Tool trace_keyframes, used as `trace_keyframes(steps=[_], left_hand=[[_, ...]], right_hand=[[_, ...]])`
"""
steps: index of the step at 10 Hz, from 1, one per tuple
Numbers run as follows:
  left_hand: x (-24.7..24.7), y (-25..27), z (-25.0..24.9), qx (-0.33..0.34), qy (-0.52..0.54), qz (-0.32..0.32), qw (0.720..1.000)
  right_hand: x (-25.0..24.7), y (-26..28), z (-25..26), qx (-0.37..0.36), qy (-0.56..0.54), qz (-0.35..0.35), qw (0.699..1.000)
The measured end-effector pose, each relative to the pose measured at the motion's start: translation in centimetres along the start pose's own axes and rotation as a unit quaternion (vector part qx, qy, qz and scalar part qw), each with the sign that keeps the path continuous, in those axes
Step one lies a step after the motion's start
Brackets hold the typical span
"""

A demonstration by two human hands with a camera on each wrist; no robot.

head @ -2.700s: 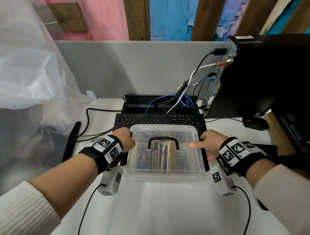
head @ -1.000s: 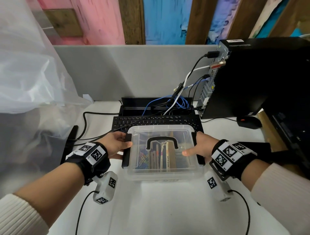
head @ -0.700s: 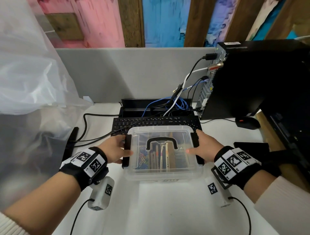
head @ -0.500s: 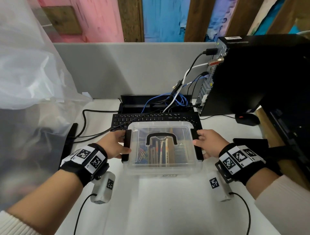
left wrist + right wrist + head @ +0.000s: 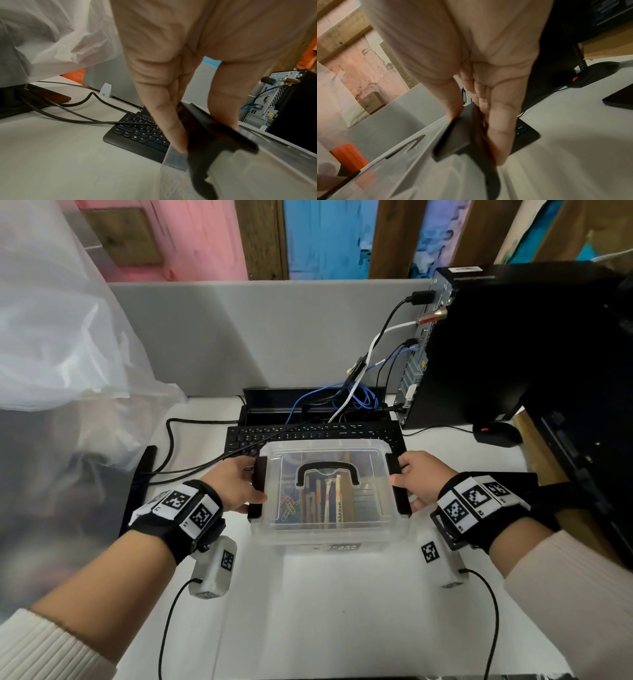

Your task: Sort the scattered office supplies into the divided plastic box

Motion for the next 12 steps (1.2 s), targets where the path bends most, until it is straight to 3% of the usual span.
trace_keyframes(steps=[6,7,12], left_hand=[[0.0,-0.4,-0.2,-0.013,-0.026,0.011,1.0],[-0.2,-0.4,-0.9,-0.01,-0.07,-0.003,0.997],[-1.5,-1.2,-1.5,-0.05,-0.144,-0.023,0.988]], right_hand=[[-0.3,0.0,-1.1,-0.01,-0.009,-0.017,1.0],[-1.0,0.2,-0.6,-0.015,0.079,-0.039,0.996],[-2.2,-0.7,0.7,0.002,0.174,-0.043,0.984]])
Point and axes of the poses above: each hand's wrist, its own y-axis away from the middle knuckle, its own x-axis out of the palm, z = x × y, the point moved 10 cm from there along -y, towards the middle knuckle, and after that the axes turned 13 degrees about z, right-handed, at the moved point
